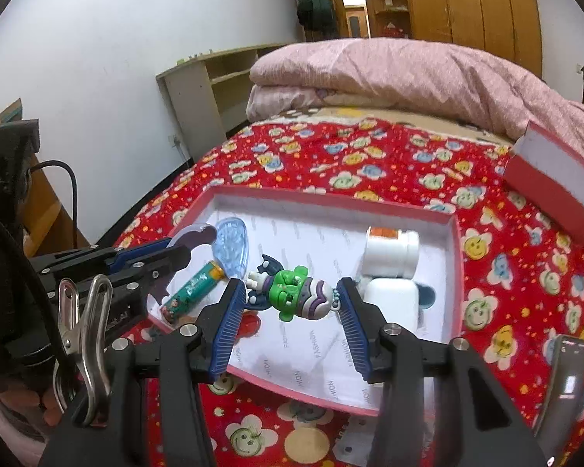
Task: Organize rigid objects
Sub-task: 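Carry the keychain with the right tool while the left tool carries the hook into the tray, then open the right tool releasing the keychain while the left tool releases the hook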
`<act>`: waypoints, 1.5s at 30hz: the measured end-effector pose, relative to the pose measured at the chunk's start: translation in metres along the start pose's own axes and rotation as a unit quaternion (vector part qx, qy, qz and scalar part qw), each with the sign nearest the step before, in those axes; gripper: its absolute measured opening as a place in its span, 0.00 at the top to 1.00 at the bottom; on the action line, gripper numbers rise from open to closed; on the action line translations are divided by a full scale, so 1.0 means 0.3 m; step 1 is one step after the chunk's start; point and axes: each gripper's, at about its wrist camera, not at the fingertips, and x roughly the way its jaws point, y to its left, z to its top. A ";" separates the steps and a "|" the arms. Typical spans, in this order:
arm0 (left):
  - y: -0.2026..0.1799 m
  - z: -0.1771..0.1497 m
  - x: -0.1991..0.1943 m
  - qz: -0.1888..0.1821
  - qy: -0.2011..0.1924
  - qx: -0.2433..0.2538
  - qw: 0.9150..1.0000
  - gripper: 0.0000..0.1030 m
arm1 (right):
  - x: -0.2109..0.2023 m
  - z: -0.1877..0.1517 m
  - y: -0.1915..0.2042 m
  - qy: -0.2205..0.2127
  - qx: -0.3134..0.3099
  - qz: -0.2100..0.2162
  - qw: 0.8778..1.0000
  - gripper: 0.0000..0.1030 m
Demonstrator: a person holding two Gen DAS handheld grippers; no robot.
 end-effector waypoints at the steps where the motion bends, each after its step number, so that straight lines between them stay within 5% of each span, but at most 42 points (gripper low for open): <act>1: 0.002 -0.003 0.014 0.001 0.003 0.000 1.000 0.89 | 0.012 -0.003 -0.001 0.004 0.001 0.000 1.000 0.52; 15: 0.020 -0.012 0.154 0.008 0.034 -0.007 0.999 0.89 | 0.132 -0.021 -0.034 0.030 0.010 -0.005 0.999 0.52; 38: 0.014 0.018 0.209 0.019 0.026 0.002 0.999 0.88 | 0.206 -0.035 -0.069 0.042 0.020 -0.015 0.999 0.51; 42: 0.012 0.016 0.216 0.021 0.030 0.008 0.999 0.66 | 0.204 -0.034 -0.071 0.043 0.022 -0.013 0.999 0.51; 45: 0.008 0.015 0.210 0.019 0.029 0.010 0.999 0.63 | 0.205 -0.034 -0.069 0.045 0.021 -0.013 0.999 0.51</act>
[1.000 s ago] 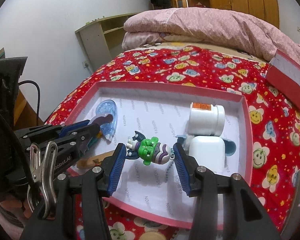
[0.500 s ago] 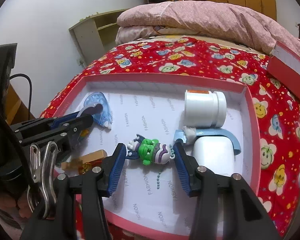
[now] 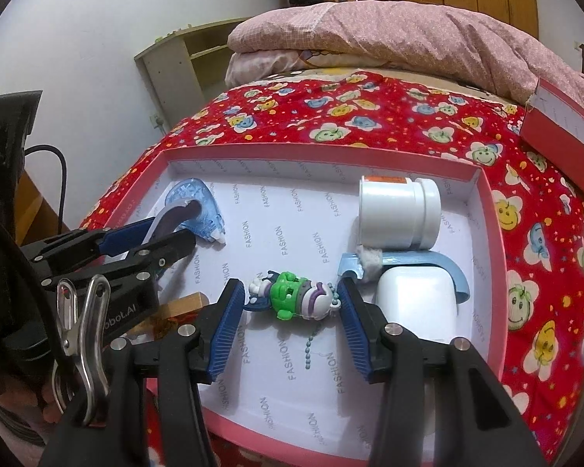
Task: Organize rigid objects
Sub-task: 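Open the right tool releasing the keychain while the left tool releases the hook, then withdraw both tools from the tray toward the wooden disc and metal plate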
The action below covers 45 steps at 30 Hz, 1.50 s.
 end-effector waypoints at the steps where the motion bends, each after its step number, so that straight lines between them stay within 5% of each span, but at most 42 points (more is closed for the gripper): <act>1: 0.000 0.001 -0.004 -0.001 -0.001 -0.001 1.000 0.59 | -0.001 -0.001 0.000 0.001 0.000 0.000 1.000 0.51; 10: 0.001 -0.001 -0.065 -0.002 -0.014 -0.009 1.000 0.39 | -0.042 0.007 -0.004 -0.012 0.006 0.007 1.000 0.42; 25: -0.003 -0.072 -0.212 -0.014 -0.027 -0.014 0.999 0.38 | -0.189 -0.043 0.018 -0.032 -0.004 0.016 0.999 0.40; 45: -0.089 -0.235 -0.345 -0.048 -0.016 -0.008 0.999 0.38 | -0.350 -0.306 0.009 -0.015 -0.016 0.017 1.000 0.40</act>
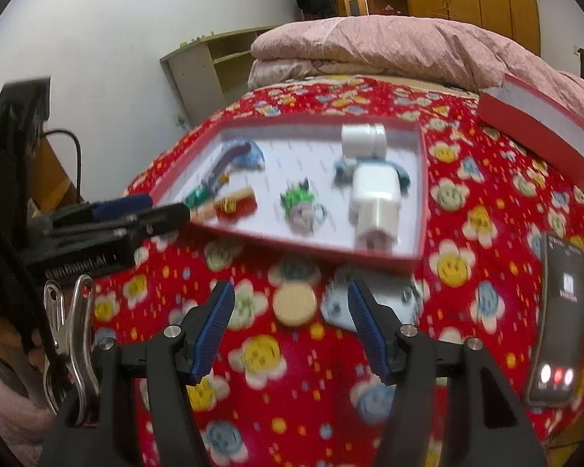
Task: Organize rigid objects
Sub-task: 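Withdraw both tools from the tray toward the wooden disc and metal plate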
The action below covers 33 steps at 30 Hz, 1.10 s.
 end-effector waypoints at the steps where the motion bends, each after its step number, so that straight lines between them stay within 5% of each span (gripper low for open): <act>1: -0.010 -0.009 -0.003 -0.003 0.002 0.002 1.000 0.38 | -0.005 -0.014 -0.001 0.001 -0.002 -0.003 1.000 0.40; 14: -0.166 -0.083 0.041 -0.021 0.026 0.050 0.998 0.38 | -0.045 -0.198 -0.046 0.031 -0.003 -0.035 0.999 0.40; 33: -0.340 -0.133 0.162 -0.018 0.048 0.128 0.990 0.40 | -0.047 -0.263 -0.059 0.022 -0.027 -0.046 0.998 0.36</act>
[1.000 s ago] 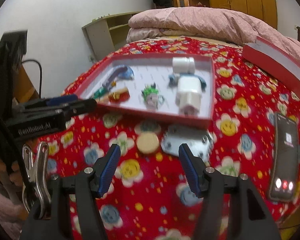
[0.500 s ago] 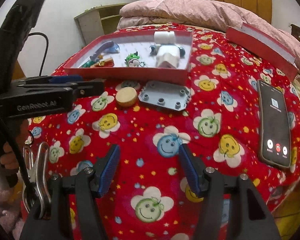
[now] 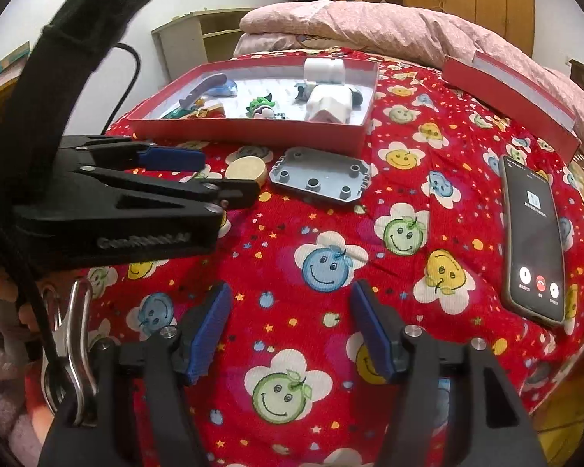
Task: Organize rigid objects
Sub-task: 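Withdraw both tools from the tray toward the wooden disc and metal plate, then grasp the wooden disc with the left tool while the right tool grasps the grey plate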
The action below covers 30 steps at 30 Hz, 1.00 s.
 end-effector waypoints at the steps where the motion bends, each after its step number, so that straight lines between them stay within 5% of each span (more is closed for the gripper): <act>1: -0.004 0.002 0.006 0.001 -0.001 0.003 1.000 0.42 | -0.001 -0.002 0.000 -0.001 0.001 0.001 1.000 0.36; 5: -0.013 0.010 0.021 0.002 -0.006 0.010 1.000 0.48 | 0.000 -0.002 -0.003 -0.002 0.002 0.004 1.000 0.36; 9: -0.019 0.016 0.025 -0.016 -0.007 0.011 1.000 0.68 | 0.001 -0.003 -0.002 -0.002 0.002 0.003 1.000 0.35; 16: 0.014 -0.010 -0.001 -0.012 -0.008 -0.003 1.000 0.68 | 0.003 -0.004 0.007 -0.005 -0.002 -0.001 1.000 0.34; 30: 0.301 -0.095 -0.099 0.053 -0.017 -0.113 0.992 0.68 | 0.048 0.114 -0.008 -0.005 0.051 -0.039 0.998 0.34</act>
